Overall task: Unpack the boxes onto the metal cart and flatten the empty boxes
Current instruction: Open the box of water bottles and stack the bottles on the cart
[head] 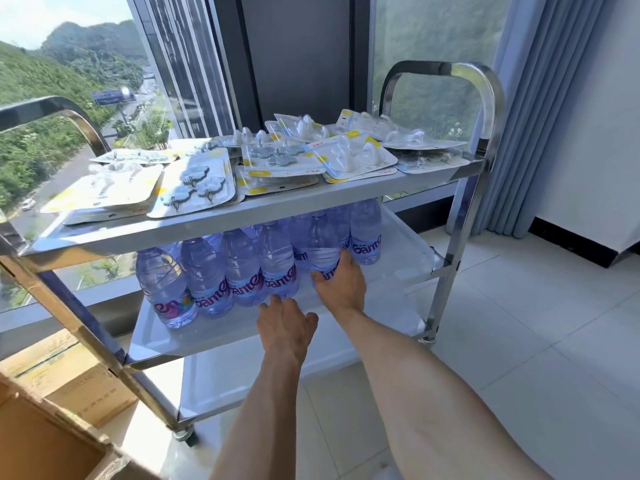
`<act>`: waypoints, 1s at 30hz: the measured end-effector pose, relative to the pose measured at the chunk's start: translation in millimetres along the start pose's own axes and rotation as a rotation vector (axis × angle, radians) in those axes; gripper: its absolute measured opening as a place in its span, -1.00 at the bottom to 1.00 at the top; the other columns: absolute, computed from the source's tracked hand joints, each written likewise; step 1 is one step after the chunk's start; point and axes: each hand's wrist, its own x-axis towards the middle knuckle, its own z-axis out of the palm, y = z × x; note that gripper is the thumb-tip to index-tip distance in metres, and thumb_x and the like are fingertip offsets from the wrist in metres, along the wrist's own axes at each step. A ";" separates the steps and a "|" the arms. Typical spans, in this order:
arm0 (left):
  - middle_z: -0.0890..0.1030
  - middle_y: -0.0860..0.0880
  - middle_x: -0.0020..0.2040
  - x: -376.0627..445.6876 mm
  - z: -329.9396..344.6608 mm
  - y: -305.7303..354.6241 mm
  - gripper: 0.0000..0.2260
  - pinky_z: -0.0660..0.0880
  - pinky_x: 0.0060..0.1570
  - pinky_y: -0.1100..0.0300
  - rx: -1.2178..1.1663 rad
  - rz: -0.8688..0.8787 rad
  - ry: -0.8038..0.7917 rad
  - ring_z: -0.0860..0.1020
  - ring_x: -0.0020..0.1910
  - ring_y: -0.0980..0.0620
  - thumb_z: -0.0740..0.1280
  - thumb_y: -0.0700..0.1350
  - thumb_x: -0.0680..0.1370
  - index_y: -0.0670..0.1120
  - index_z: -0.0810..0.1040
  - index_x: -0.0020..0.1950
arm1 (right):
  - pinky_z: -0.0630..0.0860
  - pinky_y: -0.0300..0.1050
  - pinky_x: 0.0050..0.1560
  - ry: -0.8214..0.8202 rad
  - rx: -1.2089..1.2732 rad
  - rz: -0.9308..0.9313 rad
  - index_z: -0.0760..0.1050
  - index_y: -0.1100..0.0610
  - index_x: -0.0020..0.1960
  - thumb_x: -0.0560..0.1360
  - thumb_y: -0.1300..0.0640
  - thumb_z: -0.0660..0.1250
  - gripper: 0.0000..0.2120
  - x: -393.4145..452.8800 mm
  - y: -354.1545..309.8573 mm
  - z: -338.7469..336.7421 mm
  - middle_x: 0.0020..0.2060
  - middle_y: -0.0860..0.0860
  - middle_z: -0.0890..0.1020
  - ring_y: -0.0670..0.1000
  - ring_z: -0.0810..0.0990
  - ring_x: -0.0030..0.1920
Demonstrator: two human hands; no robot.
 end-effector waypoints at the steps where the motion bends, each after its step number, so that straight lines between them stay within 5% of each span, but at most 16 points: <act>1: 0.52 -0.09 0.18 0.5 -0.1 -0.6 -0.62 0.45 0.07 0.05 -0.005 -0.001 0.001 0.46 0.15 -0.15 0.29 0.11 0.49 -0.14 0.59 0.13 | 0.51 0.05 0.13 0.054 -0.001 0.042 0.36 0.14 0.33 0.39 -0.05 0.47 -0.40 0.5 2.6 -1.3 0.18 0.12 0.55 0.16 0.52 0.18; 7: 0.54 -0.10 0.14 3.7 0.6 -1.3 -0.63 0.44 0.08 0.04 -0.028 0.013 0.018 0.46 0.13 -0.16 0.29 0.09 0.48 -0.15 0.59 0.12 | 0.43 0.09 0.19 0.275 0.027 0.242 0.25 0.23 0.43 0.41 0.02 0.48 -0.28 18.1 19.2 -18.6 0.23 0.21 0.48 0.24 0.47 0.23; 15: 0.54 -0.12 0.16 6.9 4.7 -0.7 -0.64 0.46 0.08 0.02 0.014 0.016 0.017 0.46 0.15 -0.18 0.29 0.08 0.48 -0.15 0.58 0.12 | 0.38 0.07 0.30 0.089 -0.046 0.188 0.13 0.17 0.52 0.49 0.08 0.41 -0.28 45.8 27.9 -19.2 0.38 0.20 0.38 0.22 0.39 0.33; 24: 0.62 -0.11 0.00 8.8 4.8 -7.9 -0.72 0.53 0.01 0.02 -0.164 -0.074 0.085 0.54 0.01 -0.16 0.27 0.04 0.48 -0.16 0.59 -0.08 | 0.43 0.05 0.24 0.049 -0.008 0.234 0.19 0.11 0.49 0.33 0.02 0.54 -0.15 44.3 39.8 -26.2 0.25 0.16 0.46 0.18 0.44 0.26; 30: 0.62 -0.15 0.07 32.2 -5.4 -4.1 -0.69 0.50 0.02 0.02 -0.493 -0.218 0.192 0.58 0.04 -0.20 0.38 0.00 0.49 -0.15 0.50 0.14 | 0.51 0.11 0.05 0.196 0.033 0.154 0.41 0.20 0.14 0.33 0.17 0.42 -0.59 35.2 36.0 -35.9 0.02 0.15 0.55 0.18 0.53 0.05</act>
